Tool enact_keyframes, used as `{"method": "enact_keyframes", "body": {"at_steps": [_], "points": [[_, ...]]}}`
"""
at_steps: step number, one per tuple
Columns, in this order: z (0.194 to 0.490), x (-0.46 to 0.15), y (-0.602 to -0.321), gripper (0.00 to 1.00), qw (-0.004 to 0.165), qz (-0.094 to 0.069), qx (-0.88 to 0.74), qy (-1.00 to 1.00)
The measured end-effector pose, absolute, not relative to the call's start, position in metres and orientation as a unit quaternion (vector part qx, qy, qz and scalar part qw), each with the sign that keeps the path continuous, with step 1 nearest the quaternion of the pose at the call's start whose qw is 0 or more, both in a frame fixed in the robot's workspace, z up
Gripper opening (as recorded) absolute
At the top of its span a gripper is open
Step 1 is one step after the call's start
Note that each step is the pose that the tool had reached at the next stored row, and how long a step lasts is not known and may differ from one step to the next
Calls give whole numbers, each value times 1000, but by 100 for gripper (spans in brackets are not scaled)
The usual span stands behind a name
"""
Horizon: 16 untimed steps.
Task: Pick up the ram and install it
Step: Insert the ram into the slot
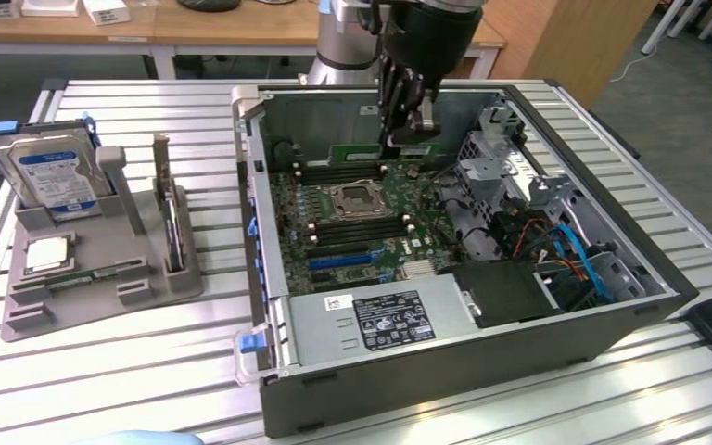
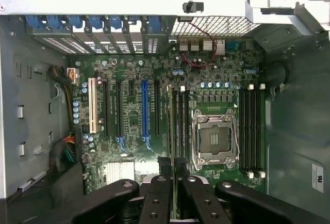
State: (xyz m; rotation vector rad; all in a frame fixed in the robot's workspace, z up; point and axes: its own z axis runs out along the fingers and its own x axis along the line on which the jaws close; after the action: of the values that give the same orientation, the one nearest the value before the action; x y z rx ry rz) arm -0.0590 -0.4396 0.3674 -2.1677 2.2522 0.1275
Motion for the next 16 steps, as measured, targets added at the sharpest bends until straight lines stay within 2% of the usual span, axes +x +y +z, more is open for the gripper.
{"method": "enact_keyframes", "body": {"at_steps": [16], "points": [[354, -59, -430, 14, 7, 41, -693, 720]]}}
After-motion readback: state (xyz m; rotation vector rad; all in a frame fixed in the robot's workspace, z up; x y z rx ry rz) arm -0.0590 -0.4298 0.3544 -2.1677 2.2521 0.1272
